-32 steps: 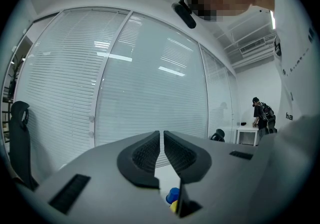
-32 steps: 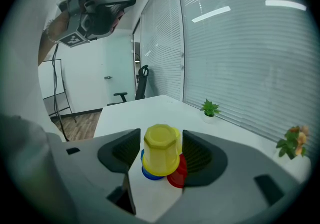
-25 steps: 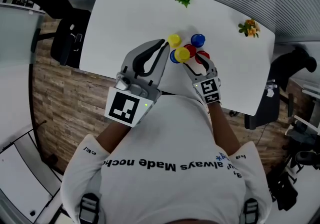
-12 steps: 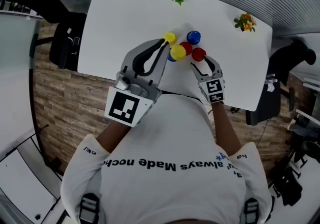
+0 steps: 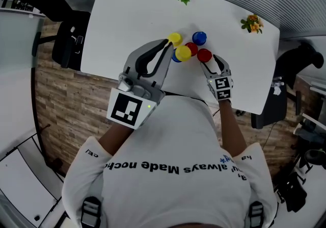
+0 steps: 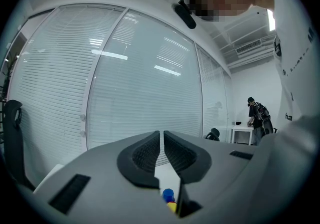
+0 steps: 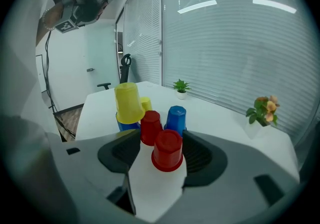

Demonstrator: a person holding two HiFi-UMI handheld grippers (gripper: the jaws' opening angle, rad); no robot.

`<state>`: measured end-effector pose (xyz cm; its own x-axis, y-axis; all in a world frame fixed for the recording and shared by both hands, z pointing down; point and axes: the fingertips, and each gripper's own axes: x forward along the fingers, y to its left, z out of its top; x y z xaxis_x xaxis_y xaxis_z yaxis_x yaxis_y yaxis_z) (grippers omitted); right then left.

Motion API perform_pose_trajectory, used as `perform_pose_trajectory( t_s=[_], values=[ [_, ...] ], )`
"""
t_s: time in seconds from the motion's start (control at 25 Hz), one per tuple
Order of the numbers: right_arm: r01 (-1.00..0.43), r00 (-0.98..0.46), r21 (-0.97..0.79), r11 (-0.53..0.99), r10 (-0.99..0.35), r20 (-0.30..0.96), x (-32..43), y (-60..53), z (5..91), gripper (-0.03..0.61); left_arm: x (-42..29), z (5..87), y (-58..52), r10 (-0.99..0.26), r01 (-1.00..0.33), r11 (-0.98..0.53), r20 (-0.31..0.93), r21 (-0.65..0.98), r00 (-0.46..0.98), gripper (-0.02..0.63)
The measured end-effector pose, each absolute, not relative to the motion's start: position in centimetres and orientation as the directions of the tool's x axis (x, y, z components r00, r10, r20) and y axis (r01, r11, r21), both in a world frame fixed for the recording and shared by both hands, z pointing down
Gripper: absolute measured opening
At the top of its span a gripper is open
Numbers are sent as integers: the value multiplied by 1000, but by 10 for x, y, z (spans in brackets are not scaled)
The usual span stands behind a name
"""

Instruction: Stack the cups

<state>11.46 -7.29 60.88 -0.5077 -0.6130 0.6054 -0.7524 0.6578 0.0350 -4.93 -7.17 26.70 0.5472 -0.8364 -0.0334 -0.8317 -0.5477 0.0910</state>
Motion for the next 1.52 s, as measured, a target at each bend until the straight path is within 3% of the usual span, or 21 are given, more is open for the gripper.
perform_pose_trajectory(
  t_s=[0.56, 1.52],
  values=[
    [-720, -508, 33, 693, -559, 656, 119, -89, 648, 286, -59, 268, -74, -855, -851, -517, -26, 89, 517, 37],
    [-709, -526, 18, 705, -545, 653, 115, -85, 637, 255, -57, 265, -82, -857, -852, -515, -32, 92, 515, 37]
  ],
)
